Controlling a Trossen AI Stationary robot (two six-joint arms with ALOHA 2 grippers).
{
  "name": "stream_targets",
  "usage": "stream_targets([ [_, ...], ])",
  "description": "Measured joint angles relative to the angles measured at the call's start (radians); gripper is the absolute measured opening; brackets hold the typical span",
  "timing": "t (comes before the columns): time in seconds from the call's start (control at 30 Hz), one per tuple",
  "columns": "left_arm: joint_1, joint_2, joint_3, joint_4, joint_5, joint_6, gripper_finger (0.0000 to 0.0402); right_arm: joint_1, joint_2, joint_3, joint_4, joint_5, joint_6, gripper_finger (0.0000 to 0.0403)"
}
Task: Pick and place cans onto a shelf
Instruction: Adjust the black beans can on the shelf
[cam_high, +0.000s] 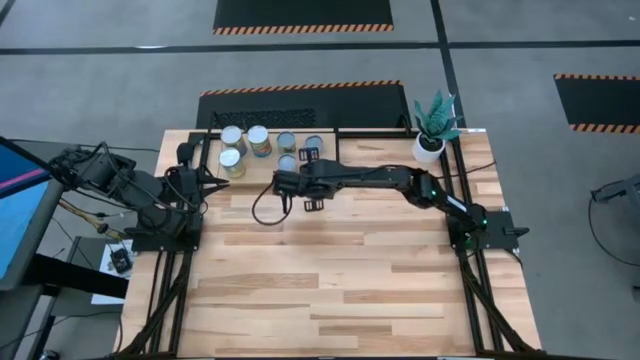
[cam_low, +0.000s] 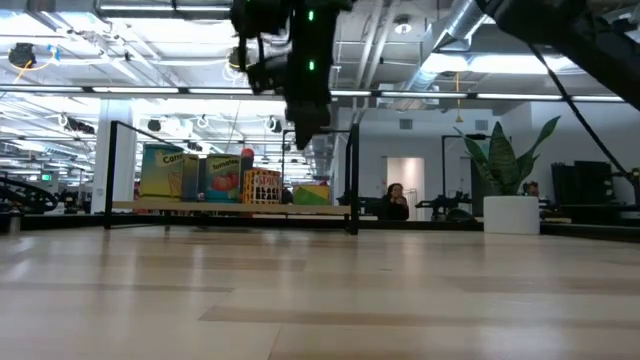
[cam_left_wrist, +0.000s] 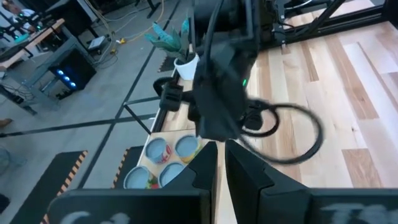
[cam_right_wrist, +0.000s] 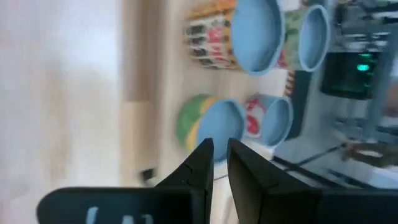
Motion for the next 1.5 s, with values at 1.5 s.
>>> stream_targets([
  [1.5,0.000,0.000,0.000,-0.026,0.001,-0.056,0.0022,-0.174,0.006,-0.026,0.238,-0.367,0.013,0.0070],
])
